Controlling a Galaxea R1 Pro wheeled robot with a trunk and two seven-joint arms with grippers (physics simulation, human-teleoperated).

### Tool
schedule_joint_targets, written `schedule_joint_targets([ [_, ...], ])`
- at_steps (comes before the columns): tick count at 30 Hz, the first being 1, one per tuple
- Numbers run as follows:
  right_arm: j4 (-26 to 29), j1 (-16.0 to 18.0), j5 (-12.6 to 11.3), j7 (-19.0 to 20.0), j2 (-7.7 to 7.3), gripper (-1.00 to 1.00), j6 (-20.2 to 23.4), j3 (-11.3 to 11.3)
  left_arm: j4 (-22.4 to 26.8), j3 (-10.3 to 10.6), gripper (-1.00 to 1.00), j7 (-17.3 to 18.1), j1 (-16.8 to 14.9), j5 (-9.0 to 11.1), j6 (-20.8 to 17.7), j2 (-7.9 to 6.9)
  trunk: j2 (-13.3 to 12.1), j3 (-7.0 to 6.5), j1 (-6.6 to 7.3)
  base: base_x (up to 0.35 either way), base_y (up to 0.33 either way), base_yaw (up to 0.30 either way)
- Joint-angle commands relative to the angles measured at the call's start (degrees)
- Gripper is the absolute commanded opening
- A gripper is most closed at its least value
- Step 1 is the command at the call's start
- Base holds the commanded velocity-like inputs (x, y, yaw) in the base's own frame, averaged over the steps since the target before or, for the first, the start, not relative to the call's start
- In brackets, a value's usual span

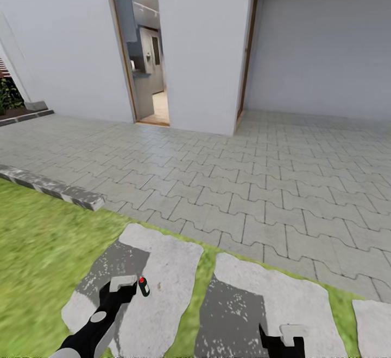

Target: Pick up the pesticide atomizer in the garden and spray insectifuge to fully cover both potted plants in the garden.

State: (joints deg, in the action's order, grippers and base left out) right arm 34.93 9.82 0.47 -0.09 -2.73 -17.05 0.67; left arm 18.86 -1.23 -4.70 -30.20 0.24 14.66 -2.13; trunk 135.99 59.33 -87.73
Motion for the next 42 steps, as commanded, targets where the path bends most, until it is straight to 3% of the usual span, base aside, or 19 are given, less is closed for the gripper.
schedule_joint_targets([
  [1,-0.03,0.03,0.05,0.00,0.01,1.00,-0.17,0.04,-0.05,-0.08,1.00,-0.05,-0.03,0.02,0.19,0.02,0.43,0.32,-0.21,0.000,0.000,0.000],
  [18,-0.12,0.03,0.05,0.01,0.01,1.00,-0.17,-0.06,-0.09,-0.14,1.00,-0.05,-0.02,0.02,0.24,-0.06,7.25,4.93,-3.95,0.000,0.000,0.000],
  [29,-0.12,0.03,0.05,0.01,0.01,1.00,-0.17,-0.03,-0.13,-0.09,1.00,-0.05,-0.03,-0.06,0.28,-0.07,7.40,8.37,-4.23,0.000,0.000,0.000],
  [42,-0.14,0.03,0.08,-0.15,0.01,1.00,-0.30,-0.13,-0.05,0.07,1.00,-0.05,0.08,-0.66,0.37,0.01,7.40,9.11,-4.23,0.062,-0.028,0.000],
])
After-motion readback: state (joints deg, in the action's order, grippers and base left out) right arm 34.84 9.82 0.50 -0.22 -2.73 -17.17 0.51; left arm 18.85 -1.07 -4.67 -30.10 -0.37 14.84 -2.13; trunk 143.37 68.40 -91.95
